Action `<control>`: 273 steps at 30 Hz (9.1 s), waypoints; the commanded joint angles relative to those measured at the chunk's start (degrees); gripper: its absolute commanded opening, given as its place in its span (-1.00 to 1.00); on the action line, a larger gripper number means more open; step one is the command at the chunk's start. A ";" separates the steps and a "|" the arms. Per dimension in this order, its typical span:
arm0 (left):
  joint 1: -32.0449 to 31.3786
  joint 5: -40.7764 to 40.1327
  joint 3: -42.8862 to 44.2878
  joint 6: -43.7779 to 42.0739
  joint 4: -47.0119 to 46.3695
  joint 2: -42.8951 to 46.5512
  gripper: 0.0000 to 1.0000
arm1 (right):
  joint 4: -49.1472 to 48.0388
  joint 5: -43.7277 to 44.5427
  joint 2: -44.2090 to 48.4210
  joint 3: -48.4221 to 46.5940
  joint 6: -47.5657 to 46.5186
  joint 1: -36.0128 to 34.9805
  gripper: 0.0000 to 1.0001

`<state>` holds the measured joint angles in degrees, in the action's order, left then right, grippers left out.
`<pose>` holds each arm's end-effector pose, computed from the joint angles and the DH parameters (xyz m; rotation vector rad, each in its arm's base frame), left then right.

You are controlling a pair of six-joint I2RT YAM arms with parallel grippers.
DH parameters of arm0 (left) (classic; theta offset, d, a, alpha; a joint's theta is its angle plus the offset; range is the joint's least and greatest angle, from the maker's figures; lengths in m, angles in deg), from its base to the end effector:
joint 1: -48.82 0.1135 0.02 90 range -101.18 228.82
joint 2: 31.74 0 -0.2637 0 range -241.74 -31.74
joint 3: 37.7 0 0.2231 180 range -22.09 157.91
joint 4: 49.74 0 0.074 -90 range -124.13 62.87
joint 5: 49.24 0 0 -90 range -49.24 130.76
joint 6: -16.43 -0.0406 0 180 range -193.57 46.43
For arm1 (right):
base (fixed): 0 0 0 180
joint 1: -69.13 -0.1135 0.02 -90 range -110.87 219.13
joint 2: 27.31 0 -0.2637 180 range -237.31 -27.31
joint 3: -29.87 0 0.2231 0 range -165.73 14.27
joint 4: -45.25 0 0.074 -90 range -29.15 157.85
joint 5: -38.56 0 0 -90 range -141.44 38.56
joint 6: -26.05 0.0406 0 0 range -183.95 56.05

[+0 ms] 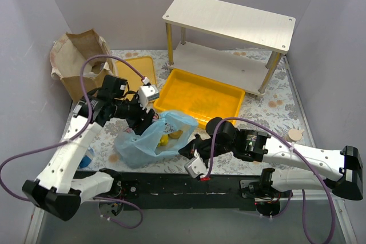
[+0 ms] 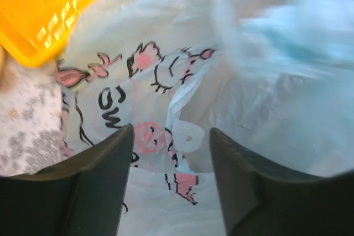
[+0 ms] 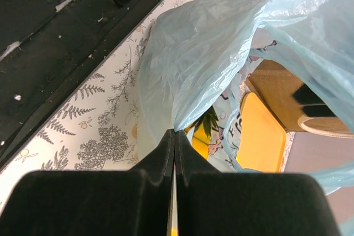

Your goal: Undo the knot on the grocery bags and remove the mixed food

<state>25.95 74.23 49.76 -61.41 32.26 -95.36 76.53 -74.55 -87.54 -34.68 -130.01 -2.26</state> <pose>0.1422 -0.0843 0.3483 0.4684 2.5883 -0.9764 0.0522 0.2048 0.3087 -1.9709 0.4961 0.4693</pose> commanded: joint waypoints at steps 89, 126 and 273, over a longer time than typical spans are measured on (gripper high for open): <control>-2.53 5.22 -10.61 -8.22 9.73 23.26 0.33 | -30.52 17.29 -23.09 0.09 43.47 -0.67 -0.44; 6.35 -18.34 -18.67 -7.68 -11.53 20.03 0.96 | -18.77 -1.04 -29.60 -19.52 43.84 9.34 -0.97; 7.05 -19.23 -15.96 1.72 -8.65 20.46 0.96 | -18.86 -11.53 -14.93 0.17 30.83 -2.71 -0.95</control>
<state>32.59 54.51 32.80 -59.70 23.12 -75.47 59.55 -87.47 -103.47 -31.40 -100.09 -6.55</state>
